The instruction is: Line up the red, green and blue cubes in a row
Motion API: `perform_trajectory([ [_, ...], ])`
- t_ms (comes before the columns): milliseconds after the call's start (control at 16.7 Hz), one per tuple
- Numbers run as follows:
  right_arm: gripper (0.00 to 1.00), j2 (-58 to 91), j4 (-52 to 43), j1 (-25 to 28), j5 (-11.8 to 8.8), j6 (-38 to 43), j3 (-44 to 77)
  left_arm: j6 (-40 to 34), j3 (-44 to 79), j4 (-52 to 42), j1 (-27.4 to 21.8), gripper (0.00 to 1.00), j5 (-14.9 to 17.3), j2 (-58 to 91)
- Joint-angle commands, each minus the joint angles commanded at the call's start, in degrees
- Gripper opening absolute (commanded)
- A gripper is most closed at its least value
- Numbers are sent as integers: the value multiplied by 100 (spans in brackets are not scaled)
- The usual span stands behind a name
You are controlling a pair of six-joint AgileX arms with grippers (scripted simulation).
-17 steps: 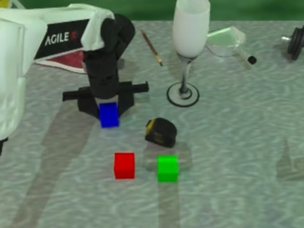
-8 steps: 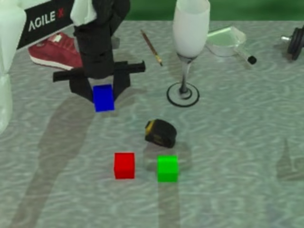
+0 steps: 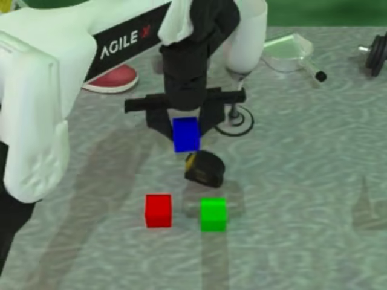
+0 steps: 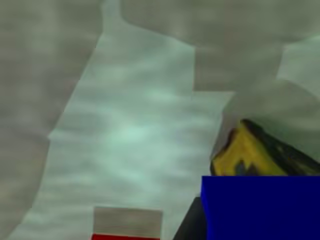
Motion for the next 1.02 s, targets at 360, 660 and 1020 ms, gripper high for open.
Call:
perform_trajectory([
  [360, 100, 0, 0, 0, 0, 0, 0, -1130, 1115, -626, -1594, 0, -3, 485],
  [660, 100, 0, 0, 0, 0, 0, 0, -1266, 1252, -688, -1748, 0, -8, 525],
  [1020, 100, 0, 0, 0, 0, 0, 0, -1279, 586, -6, -1717, 0, -6, 509],
])
